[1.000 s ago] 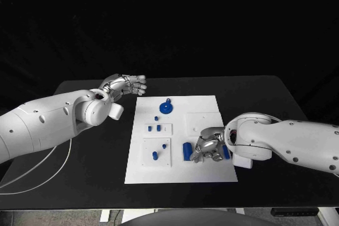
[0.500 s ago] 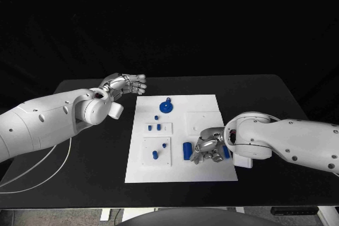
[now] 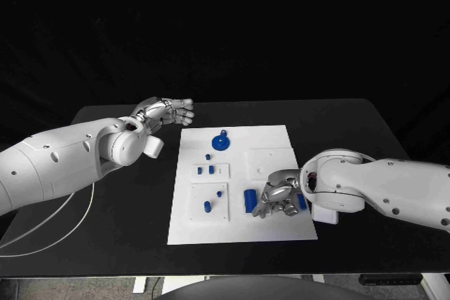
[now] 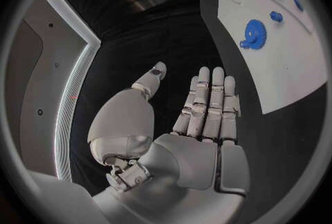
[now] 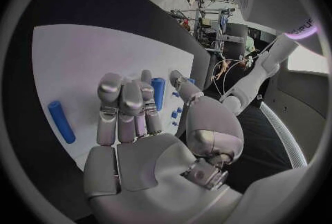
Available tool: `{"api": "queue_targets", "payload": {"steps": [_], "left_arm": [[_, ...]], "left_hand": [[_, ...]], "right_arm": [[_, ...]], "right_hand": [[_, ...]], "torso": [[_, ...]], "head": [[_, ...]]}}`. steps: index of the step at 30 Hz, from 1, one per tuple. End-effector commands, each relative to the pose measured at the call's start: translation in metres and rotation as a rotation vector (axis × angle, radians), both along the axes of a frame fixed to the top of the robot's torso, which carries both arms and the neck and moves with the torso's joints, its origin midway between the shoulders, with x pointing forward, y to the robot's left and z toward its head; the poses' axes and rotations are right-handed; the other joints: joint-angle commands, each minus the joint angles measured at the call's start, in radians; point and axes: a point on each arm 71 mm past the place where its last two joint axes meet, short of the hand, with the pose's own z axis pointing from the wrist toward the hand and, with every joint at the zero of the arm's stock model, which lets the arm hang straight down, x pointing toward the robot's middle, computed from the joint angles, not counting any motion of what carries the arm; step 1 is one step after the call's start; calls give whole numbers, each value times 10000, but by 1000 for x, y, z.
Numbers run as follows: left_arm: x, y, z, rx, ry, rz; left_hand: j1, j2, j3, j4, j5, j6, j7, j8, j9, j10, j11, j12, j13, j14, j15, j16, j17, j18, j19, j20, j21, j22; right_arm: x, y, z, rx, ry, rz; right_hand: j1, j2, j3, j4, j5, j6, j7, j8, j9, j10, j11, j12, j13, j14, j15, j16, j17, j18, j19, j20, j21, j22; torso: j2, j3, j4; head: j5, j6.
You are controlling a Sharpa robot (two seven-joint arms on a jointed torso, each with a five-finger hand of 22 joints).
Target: Assemble the parts on the task board
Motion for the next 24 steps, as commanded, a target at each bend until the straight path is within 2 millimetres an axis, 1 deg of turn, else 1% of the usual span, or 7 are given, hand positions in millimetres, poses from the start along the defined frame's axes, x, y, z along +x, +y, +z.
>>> {"api": "queue_targets", "payload": {"steps": [1, 6, 12, 14, 18, 20, 24], "left_arm": [[0, -2, 1, -24, -73, -176], [0, -2, 1, -24, -73, -183], [1, -3, 1, -14, -76, -174], [1, -4, 1, -17, -74, -187], [1, -5, 1, -22, -69, -204], [1, -5, 1, -26, -68, -215], [1, -5, 0, -22, -62, -212]], "left_hand": [[4, 16, 27, 15, 31, -66, -28, 36, -13, -60, -29, -27, -17, 63, -12, -58, 15, 83, 51, 2, -69, 14], [7, 17, 28, 15, 31, -65, -28, 37, -14, -59, -29, -26, -18, 65, -12, -61, 18, 82, 51, 1, -70, 16], [14, 16, 30, 13, 30, -62, -29, 41, -14, -54, -31, -23, -18, 69, -13, -67, 27, 81, 53, 1, -72, 20], [15, 15, 30, 12, 30, -62, -29, 41, -14, -53, -31, -23, -18, 70, -13, -68, 29, 81, 53, 1, -73, 21], [17, 15, 30, 12, 30, -61, -29, 43, -14, -52, -31, -22, -18, 72, -14, -71, 33, 80, 54, 0, -74, 23], [17, 14, 30, 13, 30, -60, -30, 44, -14, -50, -32, -21, -18, 73, -14, -73, 36, 79, 54, 0, -75, 24], [19, 13, 29, 12, 30, -59, -30, 45, -14, -48, -33, -19, -18, 74, -14, -76, 40, 78, 55, 0, -76, 26]], "right_arm": [[-2, -8, 1, 272, -94, -29], [-2, -22, 14, 657, -215, -160], [6, -46, 38, 1210, -336, -727], [8, -54, 42, 1157, -457, -878], [17, -78, 49, 613, -772, -1220], [20, -89, 50, 254, -941, -1331], [23, -111, 50, -877, -1415, -1443]], "right_hand": [[103, 67, -60, -2, -27, -25, 36, 37, 12, 85, -15, -47, 11, 6, -51, -50, -7, 550, -12, -32, -4, 67], [186, 145, -49, -3, 6, -27, 33, 35, 7, 93, -18, -52, 15, 4, -57, -60, -11, 550, -9, -46, -19, 55], [248, 149, -63, -17, 36, -60, 40, 16, -2, 93, -14, -60, 17, 1, -57, -69, -14, 550, -8, -56, -33, 46], [279, 125, -84, -25, 42, -119, 54, -16, -17, 91, -2, -64, 20, -1, -49, -74, -15, 550, -7, -62, -39, 42], [373, 158, -83, -39, 49, -127, 60, -18, -18, 90, 6, -68, 26, 2, -40, -77, -14, 550, -3, -71, -45, 38], [399, 161, -88, -43, 31, -127, 62, -18, -18, 90, 8, -69, 28, 3, -38, -78, -13, 550, -2, -73, -46, 38], [447, 153, -101, -55, 1, -123, 63, -14, -17, 90, 9, -72, 31, 5, -36, -78, -12, 550, 0, -74, -48, 37]], "torso": [[1, 3, 1], [-6, 1, -7], [-5, 7, -18], [-3, 6, -7], [-4, 19, -4], [-3, 9, -4], [2, 9, -1]], "head": [[-8, 37], [-25, 71], [-132, 173], [-172, 204], [-219, 240], [-246, 266], [-280, 288]]}}
